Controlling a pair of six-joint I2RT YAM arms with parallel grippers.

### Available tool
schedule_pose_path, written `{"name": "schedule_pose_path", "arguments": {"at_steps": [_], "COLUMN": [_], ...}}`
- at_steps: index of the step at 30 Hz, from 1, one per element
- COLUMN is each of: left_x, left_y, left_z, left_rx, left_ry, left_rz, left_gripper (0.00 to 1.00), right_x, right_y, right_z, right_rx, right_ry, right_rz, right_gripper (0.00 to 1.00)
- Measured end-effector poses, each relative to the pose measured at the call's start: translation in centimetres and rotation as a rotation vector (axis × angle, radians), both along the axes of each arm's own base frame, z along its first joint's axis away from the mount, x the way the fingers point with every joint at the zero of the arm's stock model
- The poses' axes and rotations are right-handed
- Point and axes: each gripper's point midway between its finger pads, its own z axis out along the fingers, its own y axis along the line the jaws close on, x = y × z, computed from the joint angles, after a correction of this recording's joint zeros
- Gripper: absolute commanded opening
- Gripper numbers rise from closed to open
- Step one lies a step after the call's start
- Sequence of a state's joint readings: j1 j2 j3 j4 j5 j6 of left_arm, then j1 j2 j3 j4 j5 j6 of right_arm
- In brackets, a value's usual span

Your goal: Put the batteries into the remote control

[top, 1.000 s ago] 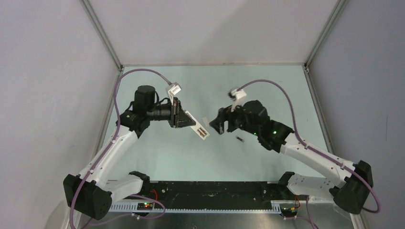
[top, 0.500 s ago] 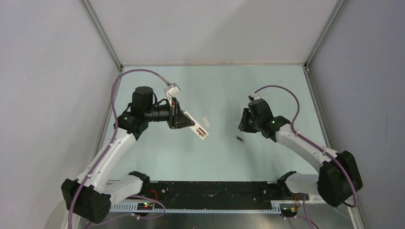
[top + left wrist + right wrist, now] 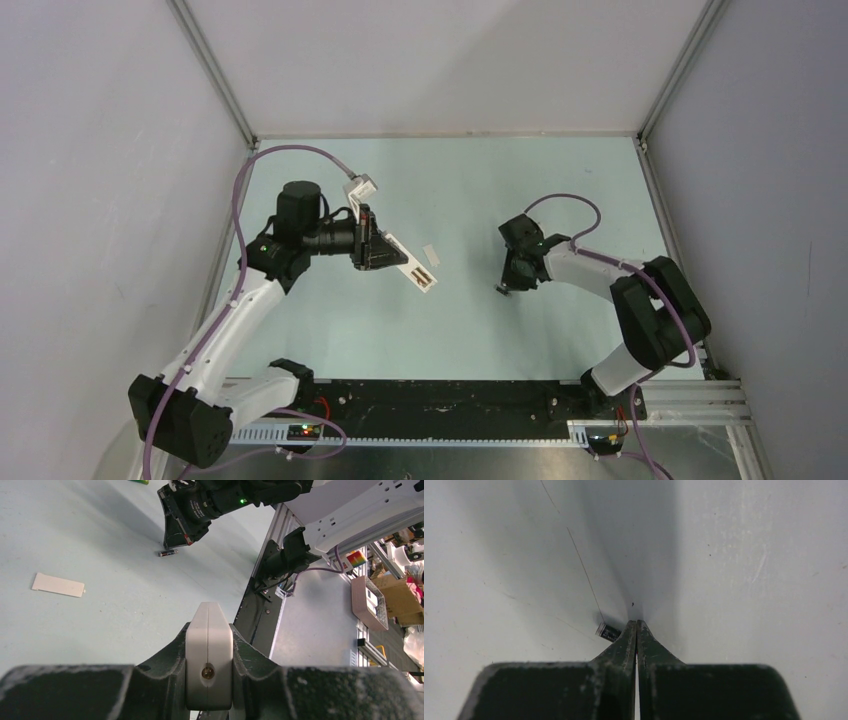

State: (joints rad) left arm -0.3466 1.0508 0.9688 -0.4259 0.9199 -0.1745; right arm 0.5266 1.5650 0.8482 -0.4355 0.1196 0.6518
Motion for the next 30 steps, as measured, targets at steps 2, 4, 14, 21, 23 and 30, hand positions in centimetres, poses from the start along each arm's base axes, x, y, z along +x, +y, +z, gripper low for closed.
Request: {"name": "schedule_pose_path", "arguments": {"at_steps": [2,4,14,21,23,30], "left_x": [0.0,0.0,0.0,0.1,0.2,0.4], "left_y": [0.0,0.0,0.0,0.0,-0.1,-0.2], "left_z": [0.0,0.0,0.0,-0.2,-0.3,-0.7], "left_rx": [0.000,0.000,0.000,0.003,0.005,0.010], "left_ry": [0.000,0.000,0.000,0.009,0.013,0.027], "left_rz": [0.000,0.000,0.000,0.000,0.000,0.000], "left_gripper": [0.00,0.00,0.00,0.00,0.00,0.00], "right_x": [0.2,0.7,1.8,1.0,0.6,-0.6], "right_y": [0.0,0.3,1.5,2.1,2.4,3.0], "right_z": [-0.2,-0.2,-0.2,-0.2,-0.2,-0.2], "right_rx": [-0.003,0.000,0.022,0.048,0.058,0.084], "right_ry": [0.002,-0.001,-0.007,0.023,0.037,0.078], "right_rz": [-0.007,-0.011,0.025,0.102,0.128,0.199], "right_gripper": [0.00,0.00,0.00,0.00,0.00,0.00]}}
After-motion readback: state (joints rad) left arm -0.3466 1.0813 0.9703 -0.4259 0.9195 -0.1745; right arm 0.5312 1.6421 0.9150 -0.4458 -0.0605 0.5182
